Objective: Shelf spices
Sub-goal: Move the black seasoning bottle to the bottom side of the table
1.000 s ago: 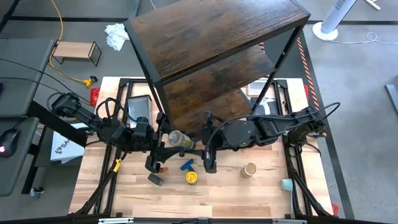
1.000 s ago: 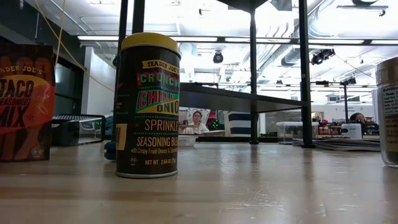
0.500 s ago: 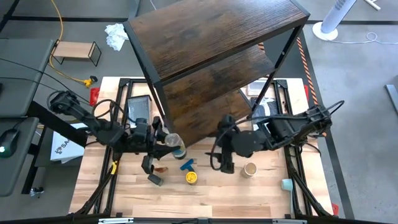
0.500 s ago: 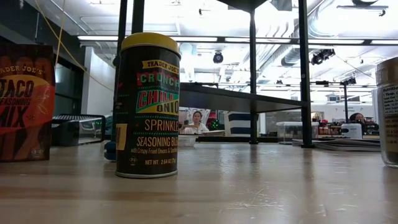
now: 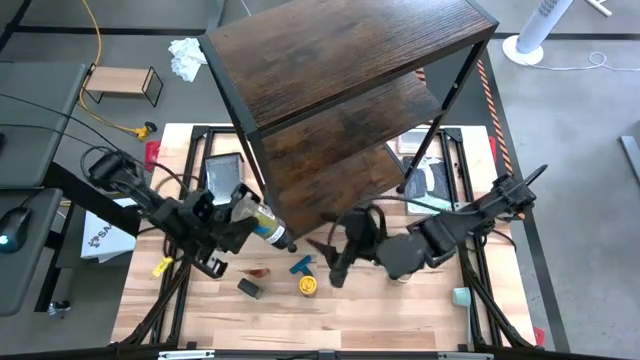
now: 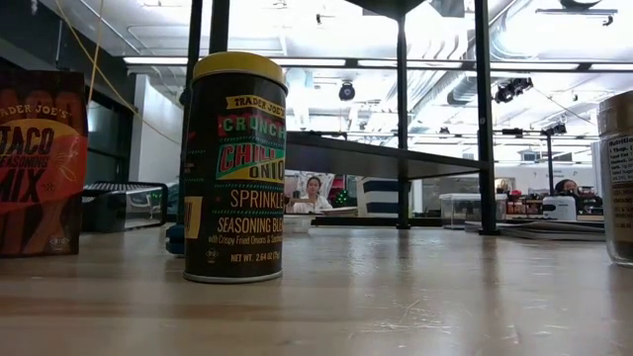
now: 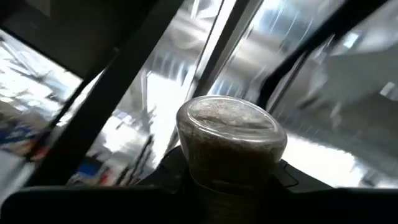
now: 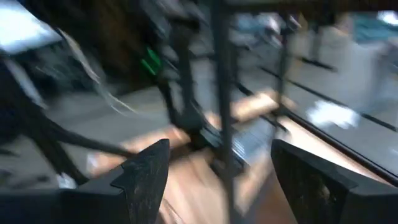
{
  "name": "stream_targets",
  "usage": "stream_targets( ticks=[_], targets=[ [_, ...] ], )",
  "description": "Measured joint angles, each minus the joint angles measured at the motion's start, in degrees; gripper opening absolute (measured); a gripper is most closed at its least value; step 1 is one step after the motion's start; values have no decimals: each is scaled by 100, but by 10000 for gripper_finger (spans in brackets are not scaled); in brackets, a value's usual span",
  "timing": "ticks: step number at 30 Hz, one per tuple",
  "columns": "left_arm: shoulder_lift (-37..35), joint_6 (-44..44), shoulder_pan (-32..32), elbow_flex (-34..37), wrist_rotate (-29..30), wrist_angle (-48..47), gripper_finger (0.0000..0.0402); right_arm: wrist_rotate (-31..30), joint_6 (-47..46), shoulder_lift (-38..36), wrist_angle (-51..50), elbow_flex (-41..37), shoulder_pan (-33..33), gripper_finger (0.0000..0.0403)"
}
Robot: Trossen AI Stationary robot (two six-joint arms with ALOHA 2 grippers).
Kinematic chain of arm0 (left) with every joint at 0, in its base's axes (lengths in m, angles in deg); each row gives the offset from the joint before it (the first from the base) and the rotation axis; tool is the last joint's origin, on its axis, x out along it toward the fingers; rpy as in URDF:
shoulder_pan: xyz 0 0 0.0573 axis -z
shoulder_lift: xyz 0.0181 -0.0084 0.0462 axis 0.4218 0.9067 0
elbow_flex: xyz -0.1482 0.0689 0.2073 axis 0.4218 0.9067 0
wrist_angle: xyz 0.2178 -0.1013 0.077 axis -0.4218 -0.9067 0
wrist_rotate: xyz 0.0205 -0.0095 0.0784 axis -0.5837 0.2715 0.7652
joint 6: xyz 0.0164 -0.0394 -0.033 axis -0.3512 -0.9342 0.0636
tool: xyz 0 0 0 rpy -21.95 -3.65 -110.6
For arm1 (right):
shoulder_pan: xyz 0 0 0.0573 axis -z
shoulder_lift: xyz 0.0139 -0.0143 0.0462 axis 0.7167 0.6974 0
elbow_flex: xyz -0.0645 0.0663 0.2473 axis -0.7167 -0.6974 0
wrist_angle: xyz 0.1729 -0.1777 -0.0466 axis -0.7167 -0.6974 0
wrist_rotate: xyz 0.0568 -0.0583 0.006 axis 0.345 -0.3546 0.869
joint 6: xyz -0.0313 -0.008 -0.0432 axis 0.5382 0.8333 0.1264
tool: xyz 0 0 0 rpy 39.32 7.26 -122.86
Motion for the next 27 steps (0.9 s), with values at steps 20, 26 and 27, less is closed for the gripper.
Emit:
stream_targets(
  ticks=[20,26,27],
  targets=[
    [793,307,-129,76,62,1760,97,773,1083,45,4634,-1176,78,275],
    [784,-119,-434,76,-170,1728,97,766,812,165,4766,-1176,81,275],
    [781,-267,-473,76,-242,1672,97,710,811,168,4773,-1176,85,275]
  ],
)
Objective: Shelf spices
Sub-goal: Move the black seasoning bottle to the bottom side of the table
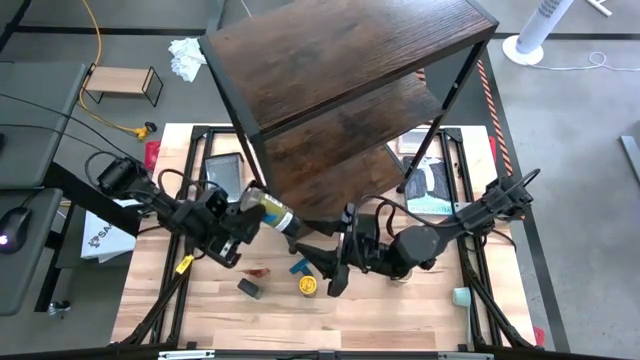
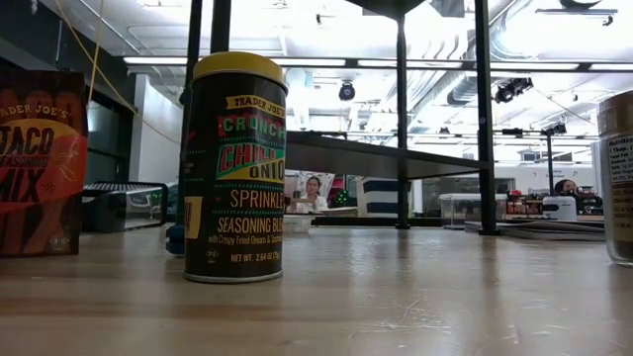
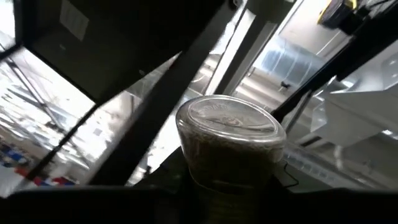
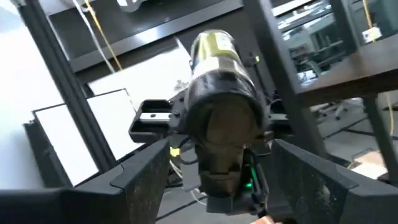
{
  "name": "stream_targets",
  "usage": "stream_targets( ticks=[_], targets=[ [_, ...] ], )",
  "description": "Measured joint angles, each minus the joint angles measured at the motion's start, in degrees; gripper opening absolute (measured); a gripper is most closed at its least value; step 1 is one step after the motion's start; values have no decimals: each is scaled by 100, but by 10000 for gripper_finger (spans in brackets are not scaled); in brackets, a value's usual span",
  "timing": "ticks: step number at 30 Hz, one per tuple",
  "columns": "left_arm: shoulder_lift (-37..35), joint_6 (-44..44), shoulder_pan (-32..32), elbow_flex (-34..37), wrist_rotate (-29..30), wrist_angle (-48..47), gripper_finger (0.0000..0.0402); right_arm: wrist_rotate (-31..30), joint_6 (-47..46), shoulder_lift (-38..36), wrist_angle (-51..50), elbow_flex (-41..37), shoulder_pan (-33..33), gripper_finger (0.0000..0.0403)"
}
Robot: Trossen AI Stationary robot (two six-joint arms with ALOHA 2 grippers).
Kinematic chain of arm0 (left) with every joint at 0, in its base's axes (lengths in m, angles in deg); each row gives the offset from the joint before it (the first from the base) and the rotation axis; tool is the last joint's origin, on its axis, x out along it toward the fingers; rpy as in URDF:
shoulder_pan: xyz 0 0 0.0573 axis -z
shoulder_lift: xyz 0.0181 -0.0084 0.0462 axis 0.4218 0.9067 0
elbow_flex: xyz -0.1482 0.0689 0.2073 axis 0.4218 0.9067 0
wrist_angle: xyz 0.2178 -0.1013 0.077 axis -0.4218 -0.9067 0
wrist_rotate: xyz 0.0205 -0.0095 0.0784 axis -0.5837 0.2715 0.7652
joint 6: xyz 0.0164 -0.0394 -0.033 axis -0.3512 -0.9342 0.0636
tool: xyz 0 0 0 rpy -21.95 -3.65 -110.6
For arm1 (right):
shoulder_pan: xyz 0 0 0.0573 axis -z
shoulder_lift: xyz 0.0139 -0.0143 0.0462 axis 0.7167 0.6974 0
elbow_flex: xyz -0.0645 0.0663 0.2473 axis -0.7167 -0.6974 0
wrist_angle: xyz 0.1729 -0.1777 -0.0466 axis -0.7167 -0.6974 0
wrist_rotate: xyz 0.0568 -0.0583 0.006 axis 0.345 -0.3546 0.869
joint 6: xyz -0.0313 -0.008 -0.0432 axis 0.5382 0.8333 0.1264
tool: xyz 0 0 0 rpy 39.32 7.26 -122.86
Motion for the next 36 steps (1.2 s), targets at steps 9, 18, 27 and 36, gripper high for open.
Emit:
stream_targets(
  ticks=[9,18,27,36],
  targets=[
    [8,-482,-51,-7,41,-517,97,253,300,2,236,2,209,275],
    [10,-304,-51,-7,171,-523,97,274,423,2,208,2,223,263],
    [10,-134,-67,-2,223,-445,97,405,406,-13,255,11,243,164],
    [14,-64,-61,-28,244,-335,163,771,302,-28,381,22,241,1]
  ],
)
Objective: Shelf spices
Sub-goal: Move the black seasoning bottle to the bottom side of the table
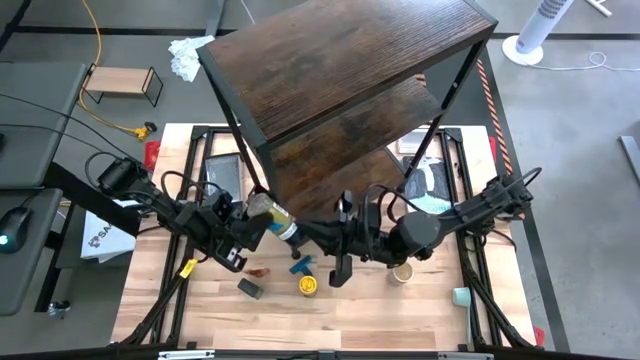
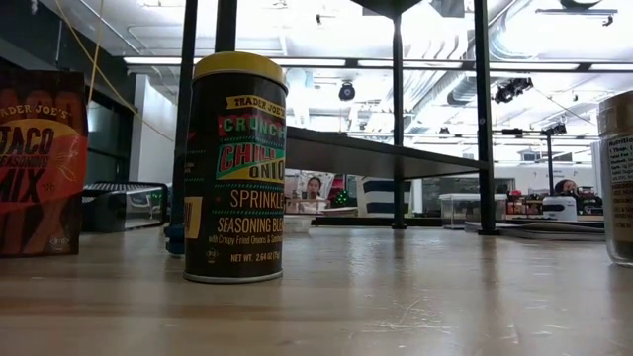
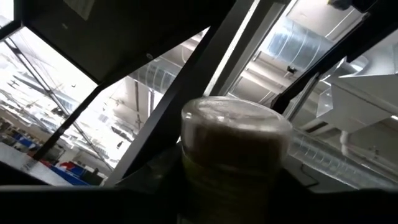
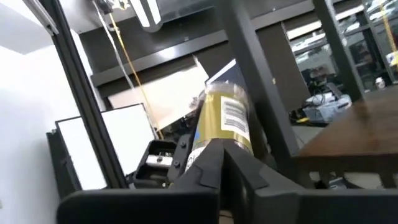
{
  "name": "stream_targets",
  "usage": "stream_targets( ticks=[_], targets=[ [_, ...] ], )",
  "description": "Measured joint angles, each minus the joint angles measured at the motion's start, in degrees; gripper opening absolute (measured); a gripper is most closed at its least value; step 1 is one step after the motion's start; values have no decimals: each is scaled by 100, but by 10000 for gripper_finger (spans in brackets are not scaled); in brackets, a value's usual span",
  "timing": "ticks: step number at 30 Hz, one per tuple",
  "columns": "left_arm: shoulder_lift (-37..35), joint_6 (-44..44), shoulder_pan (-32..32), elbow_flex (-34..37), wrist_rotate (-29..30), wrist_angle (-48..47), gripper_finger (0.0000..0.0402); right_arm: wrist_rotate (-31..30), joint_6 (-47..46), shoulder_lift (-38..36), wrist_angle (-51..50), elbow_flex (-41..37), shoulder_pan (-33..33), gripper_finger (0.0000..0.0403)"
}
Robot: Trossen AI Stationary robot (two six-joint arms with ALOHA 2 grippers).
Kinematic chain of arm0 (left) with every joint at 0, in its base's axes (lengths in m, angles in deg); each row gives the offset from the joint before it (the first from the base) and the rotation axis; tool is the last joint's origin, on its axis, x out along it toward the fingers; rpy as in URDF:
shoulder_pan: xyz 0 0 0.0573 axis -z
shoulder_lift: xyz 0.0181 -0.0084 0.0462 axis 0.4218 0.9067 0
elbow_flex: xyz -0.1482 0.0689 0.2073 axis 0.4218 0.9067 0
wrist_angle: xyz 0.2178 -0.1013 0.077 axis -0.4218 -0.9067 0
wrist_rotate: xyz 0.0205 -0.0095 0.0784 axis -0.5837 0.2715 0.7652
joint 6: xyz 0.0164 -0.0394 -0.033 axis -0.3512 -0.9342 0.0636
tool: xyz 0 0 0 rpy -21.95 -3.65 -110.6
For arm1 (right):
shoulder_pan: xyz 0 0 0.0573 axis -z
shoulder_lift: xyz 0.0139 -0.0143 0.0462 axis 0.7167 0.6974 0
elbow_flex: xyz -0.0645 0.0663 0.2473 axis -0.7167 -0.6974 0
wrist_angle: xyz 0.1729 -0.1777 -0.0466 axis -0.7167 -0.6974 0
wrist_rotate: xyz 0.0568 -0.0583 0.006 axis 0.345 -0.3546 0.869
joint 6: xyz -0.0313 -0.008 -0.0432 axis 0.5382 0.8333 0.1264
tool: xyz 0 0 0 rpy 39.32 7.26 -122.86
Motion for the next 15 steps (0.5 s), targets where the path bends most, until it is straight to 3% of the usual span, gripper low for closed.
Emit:
stream_targets(
  ticks=[2,6,15],
  targets=[
    [0,130,3,-72,58,-57,153,-1,62,11,65,-4,-17,5],
    [3,235,-25,-143,-5,-87,92,-293,162,-9,141,-4,-88,39],
    [7,247,-24,-175,-30,70,91,-854,72,-197,-236,-11,-420,143]
  ],
)
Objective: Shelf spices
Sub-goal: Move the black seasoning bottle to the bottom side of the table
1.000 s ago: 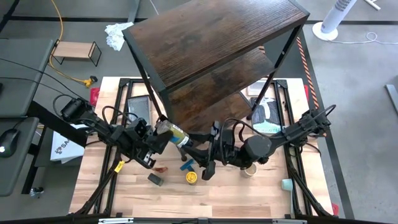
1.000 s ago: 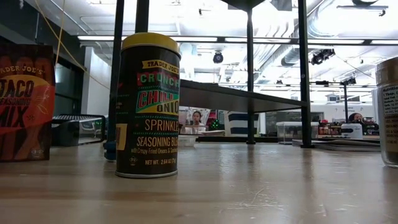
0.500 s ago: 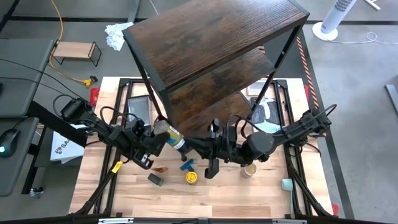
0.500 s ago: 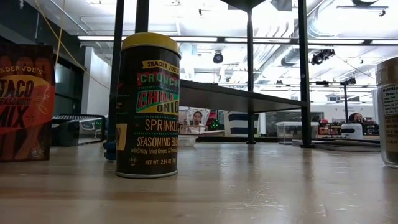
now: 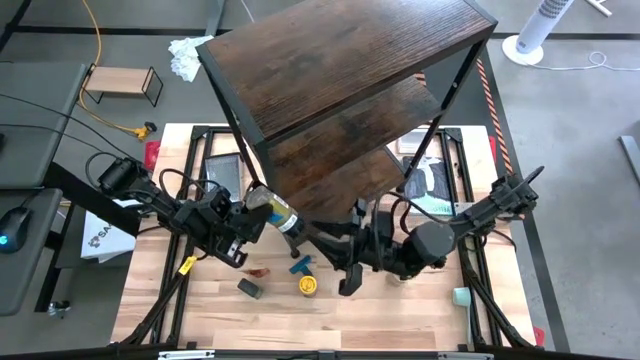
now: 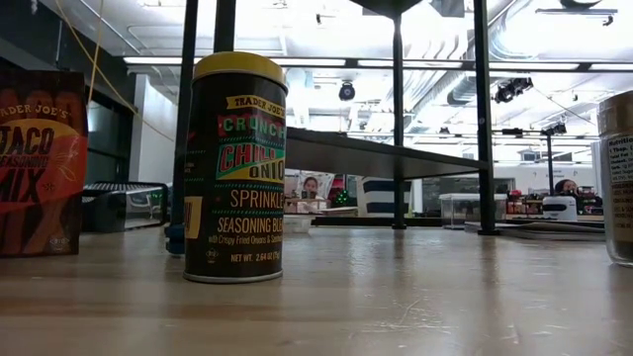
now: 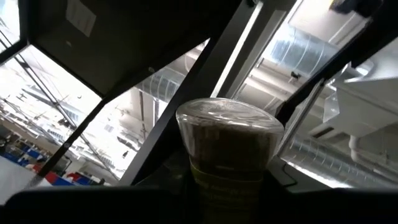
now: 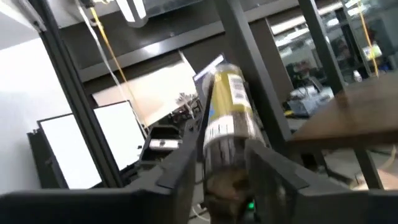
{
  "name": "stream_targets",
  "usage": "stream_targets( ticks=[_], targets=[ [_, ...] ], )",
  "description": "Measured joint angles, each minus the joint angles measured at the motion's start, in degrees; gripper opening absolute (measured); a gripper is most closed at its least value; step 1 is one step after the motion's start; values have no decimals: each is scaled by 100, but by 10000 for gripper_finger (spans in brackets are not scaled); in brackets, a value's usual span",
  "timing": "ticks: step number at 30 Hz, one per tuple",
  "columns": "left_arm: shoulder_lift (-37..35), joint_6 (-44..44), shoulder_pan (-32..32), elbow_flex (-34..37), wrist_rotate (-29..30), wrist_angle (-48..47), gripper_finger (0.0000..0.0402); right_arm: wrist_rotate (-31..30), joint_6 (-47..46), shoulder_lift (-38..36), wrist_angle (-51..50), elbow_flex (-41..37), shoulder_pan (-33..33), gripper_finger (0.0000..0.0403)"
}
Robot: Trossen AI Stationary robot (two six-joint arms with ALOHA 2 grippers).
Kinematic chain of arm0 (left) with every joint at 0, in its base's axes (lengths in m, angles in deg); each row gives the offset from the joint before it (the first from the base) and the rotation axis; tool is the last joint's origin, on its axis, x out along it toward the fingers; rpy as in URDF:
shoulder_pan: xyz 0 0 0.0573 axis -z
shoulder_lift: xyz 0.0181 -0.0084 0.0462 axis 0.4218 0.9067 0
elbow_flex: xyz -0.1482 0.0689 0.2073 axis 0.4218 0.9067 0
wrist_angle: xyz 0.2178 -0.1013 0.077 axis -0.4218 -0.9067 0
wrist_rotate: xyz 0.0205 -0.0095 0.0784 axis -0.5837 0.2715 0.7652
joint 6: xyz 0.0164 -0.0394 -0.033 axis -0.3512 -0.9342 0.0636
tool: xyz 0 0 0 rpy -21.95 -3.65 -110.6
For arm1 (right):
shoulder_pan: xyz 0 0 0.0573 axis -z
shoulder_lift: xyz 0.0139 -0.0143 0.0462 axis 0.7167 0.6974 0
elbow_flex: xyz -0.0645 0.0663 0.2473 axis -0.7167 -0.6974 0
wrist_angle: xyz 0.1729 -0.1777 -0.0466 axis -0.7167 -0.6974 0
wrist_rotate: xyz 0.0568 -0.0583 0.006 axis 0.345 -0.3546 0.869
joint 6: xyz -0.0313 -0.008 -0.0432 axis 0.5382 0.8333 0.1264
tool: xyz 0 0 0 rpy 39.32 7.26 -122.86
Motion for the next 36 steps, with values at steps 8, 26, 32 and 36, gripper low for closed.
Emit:
stream_targets(
  ticks=[8,26,32,36],
  targets=[
    [-9,-482,-141,0,-194,64,91,-531,-505,2,-531,-2,0,230],
    [-24,-582,-481,-7,-243,-64,91,655,-556,0,-233,0,478,236],
    [-28,-696,-680,-7,-446,-108,91,751,-718,-5,-217,0,625,236],
    [-32,-1006,-744,-15,-593,-350,91,1220,-846,-5,-229,0,737,236]
  ],
)
